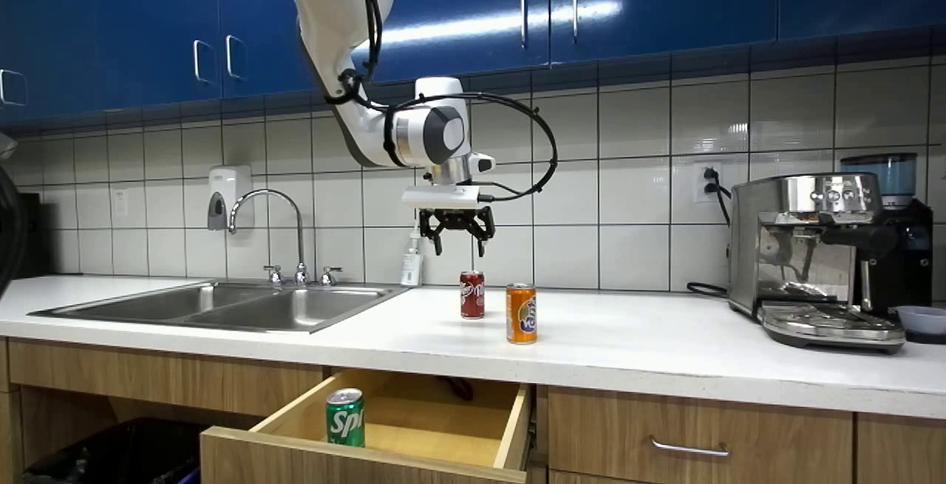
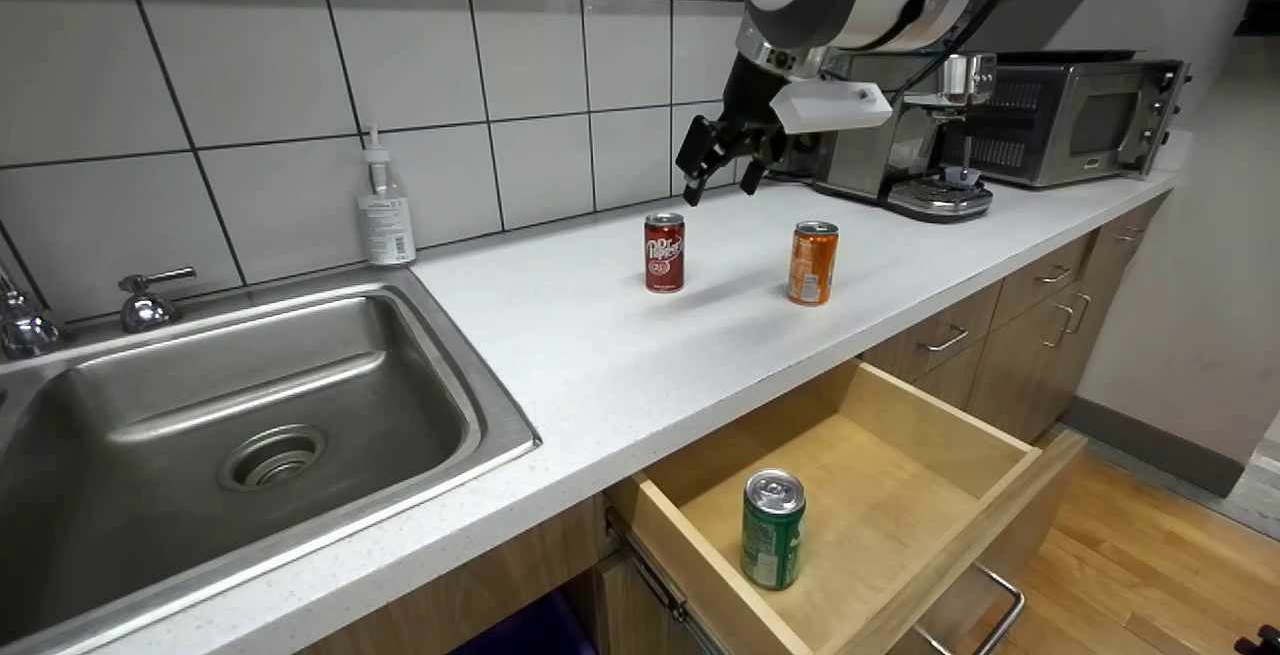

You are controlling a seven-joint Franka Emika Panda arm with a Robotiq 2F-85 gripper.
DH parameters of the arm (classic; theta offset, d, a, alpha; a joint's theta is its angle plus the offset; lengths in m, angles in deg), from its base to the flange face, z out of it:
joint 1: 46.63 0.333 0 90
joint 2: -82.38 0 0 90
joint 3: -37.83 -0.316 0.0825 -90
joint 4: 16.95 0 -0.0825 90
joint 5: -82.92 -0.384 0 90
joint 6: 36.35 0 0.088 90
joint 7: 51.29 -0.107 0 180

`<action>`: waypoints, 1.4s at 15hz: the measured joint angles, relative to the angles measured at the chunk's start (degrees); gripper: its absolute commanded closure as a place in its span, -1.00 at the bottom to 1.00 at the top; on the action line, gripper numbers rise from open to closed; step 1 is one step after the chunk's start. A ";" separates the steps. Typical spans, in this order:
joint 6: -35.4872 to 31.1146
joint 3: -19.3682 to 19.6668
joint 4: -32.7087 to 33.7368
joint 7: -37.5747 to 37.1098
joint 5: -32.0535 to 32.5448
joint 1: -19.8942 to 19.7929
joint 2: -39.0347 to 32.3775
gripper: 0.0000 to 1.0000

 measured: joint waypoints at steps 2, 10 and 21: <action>0.01 0.00 0.00 0.00 0.00 0.00 0.00 -1.00; -0.30 -0.01 1.32 -0.02 0.01 -0.26 -2.48 -1.00; -0.35 -1.17 12.03 0.28 0.06 -0.69 -12.26 -1.00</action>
